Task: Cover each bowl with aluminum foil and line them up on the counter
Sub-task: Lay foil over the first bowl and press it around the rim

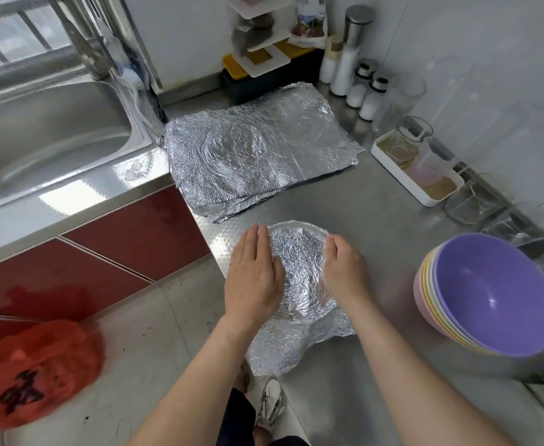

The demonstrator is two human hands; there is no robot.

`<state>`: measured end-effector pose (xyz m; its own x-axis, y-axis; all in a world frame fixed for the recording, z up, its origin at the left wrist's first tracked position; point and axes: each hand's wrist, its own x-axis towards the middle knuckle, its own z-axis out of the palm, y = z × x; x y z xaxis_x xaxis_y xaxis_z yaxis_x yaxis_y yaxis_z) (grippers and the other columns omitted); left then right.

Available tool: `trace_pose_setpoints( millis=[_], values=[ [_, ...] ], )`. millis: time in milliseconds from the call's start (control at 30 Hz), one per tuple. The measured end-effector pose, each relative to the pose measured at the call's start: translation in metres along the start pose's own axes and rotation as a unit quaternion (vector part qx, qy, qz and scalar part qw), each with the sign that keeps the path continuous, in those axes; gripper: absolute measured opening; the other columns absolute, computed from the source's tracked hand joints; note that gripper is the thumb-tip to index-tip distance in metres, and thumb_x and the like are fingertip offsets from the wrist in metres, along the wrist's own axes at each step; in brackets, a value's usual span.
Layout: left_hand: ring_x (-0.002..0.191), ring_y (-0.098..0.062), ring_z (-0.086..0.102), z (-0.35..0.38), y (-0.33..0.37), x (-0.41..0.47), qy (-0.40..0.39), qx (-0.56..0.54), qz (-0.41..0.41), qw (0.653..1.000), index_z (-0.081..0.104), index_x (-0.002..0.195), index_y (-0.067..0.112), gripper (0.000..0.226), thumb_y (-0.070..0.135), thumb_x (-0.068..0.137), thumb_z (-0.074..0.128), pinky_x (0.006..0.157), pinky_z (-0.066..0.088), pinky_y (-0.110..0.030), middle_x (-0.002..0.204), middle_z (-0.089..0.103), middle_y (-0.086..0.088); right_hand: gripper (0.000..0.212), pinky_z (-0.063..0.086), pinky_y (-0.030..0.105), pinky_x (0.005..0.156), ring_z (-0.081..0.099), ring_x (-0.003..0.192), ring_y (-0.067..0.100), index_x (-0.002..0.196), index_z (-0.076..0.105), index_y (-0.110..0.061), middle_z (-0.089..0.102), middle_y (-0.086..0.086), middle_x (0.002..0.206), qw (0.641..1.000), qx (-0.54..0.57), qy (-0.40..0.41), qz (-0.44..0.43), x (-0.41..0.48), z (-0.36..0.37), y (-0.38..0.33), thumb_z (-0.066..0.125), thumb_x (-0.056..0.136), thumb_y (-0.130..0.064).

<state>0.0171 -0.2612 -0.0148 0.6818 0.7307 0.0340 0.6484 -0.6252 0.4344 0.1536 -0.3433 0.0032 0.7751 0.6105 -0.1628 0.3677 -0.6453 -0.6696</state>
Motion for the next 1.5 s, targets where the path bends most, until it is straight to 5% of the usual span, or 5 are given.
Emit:
trace_pose_setpoints(
  millis=[233,433,900,1300,1500],
  values=[
    [0.109,-0.034,0.053,-0.01,0.004,0.008,0.039,-0.004,-0.024,0.999,0.049,0.135,0.001,0.048,0.02,0.09,0.047,0.097,0.044,-0.047,0.122,0.059,-0.016,0.041,0.042,0.04,0.101,0.054,0.121,0.029,0.135,0.051,-0.01,0.06,0.011,0.13,0.998,0.035,-0.032,-0.033,0.012,-0.01,-0.005,0.039,0.102,-0.032],
    [0.127,-0.024,0.049,-0.011,0.002,0.024,0.015,-0.113,-0.059,0.992,0.047,0.142,0.013,0.041,0.022,0.102,0.041,0.102,0.038,-0.033,0.139,0.054,-0.006,0.03,0.035,0.034,0.062,0.052,0.071,0.026,0.103,0.064,-0.003,0.057,0.002,0.071,0.995,0.009,-0.039,-0.093,0.021,-0.002,-0.002,0.041,0.102,-0.021],
    [0.09,-0.026,0.062,-0.027,0.005,0.045,0.0,-0.117,-0.044,0.992,0.068,0.11,0.017,0.028,0.031,0.102,0.045,0.069,0.046,-0.036,0.1,0.069,-0.003,0.034,0.048,0.034,0.089,0.06,0.103,0.022,0.129,0.057,-0.011,0.066,0.006,0.115,0.989,0.032,-0.107,-0.096,0.024,-0.01,-0.009,0.043,0.102,-0.026],
    [0.064,-0.023,0.057,-0.021,-0.003,0.05,-0.037,-0.121,-0.03,0.991,0.07,0.094,0.017,0.02,0.026,0.1,0.052,0.055,0.031,-0.032,0.072,0.068,-0.001,0.023,0.037,0.03,0.059,0.048,0.063,0.009,0.1,0.061,-0.019,0.052,-0.009,0.07,0.984,0.012,-0.141,-0.106,0.027,-0.002,-0.003,0.04,0.102,-0.027],
    [0.065,-0.025,0.059,-0.032,-0.016,0.054,0.003,-0.134,-0.074,0.988,0.069,0.093,0.02,0.021,0.028,0.1,0.051,0.058,0.04,-0.034,0.069,0.066,-0.001,0.041,0.033,0.015,0.105,0.047,0.125,0.005,0.138,0.05,-0.01,0.051,-0.01,0.133,0.952,0.218,-0.212,0.032,0.026,-0.015,0.012,0.042,0.102,-0.03]
  ],
)
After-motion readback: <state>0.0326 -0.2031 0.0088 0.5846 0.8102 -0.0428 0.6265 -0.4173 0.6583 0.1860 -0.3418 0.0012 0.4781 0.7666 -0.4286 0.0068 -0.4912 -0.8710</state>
